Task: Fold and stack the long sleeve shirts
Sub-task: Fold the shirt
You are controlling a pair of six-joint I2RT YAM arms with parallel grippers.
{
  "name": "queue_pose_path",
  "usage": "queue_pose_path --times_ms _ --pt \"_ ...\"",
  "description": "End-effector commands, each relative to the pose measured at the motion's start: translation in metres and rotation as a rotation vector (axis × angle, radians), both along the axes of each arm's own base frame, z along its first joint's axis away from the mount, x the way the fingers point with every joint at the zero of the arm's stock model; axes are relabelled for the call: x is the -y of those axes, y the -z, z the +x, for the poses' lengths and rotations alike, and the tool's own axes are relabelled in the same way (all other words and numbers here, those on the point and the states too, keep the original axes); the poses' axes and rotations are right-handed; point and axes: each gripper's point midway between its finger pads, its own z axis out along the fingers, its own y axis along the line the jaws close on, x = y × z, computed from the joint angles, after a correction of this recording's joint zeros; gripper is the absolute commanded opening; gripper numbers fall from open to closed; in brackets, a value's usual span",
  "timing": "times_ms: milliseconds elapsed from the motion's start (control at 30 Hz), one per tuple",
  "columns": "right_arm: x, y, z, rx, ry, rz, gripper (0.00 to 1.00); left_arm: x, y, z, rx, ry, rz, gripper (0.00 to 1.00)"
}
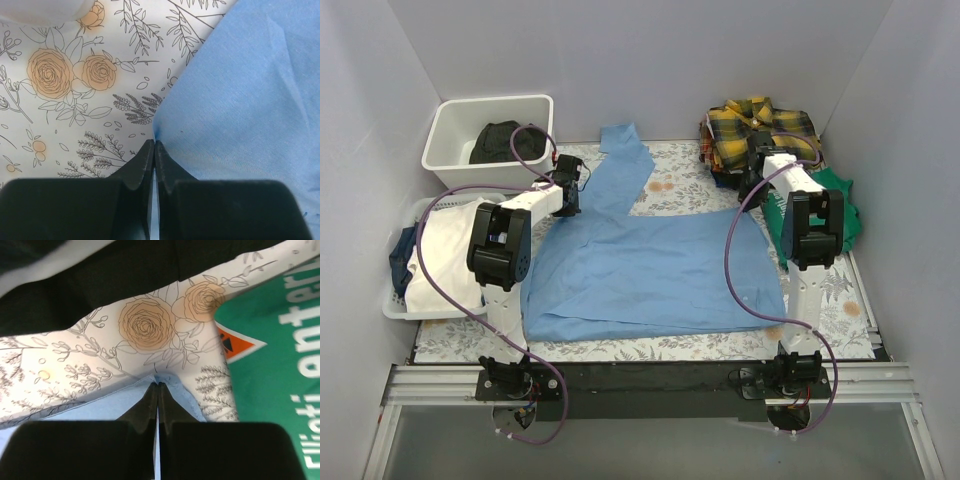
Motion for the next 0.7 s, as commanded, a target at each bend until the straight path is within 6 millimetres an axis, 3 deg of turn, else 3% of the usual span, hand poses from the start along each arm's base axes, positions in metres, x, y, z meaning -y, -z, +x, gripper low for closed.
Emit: queue_pose_path --times_ms 0,233,433,567,667 --pt "0.013 -0.065 0.012 0.148 0.038 -0.019 0.01 -0.006 -0.053 0.008 0.103 -0.031 -0.004 0.00" --pt "0.011 -0.094 0.010 0.218 0.027 0.027 0.01 -0.013 -0.081 0.005 0.169 -0.071 -0.007 0.00" --pt "0.009 -0.093 0.002 0.210 0.025 0.050 0.01 -0.016 -0.109 0.004 0.238 -0.083 -0.014 0.00" --pt "0.009 -0.092 -0.006 0.203 0.029 0.062 0.01 -0.013 -0.111 -0.003 0.230 -0.061 -0.034 0.00" --pt "0.009 -0.090 -0.015 0.191 0.027 0.063 0.01 -0.012 -0.102 -0.016 0.198 -0.044 -0.043 0.00"
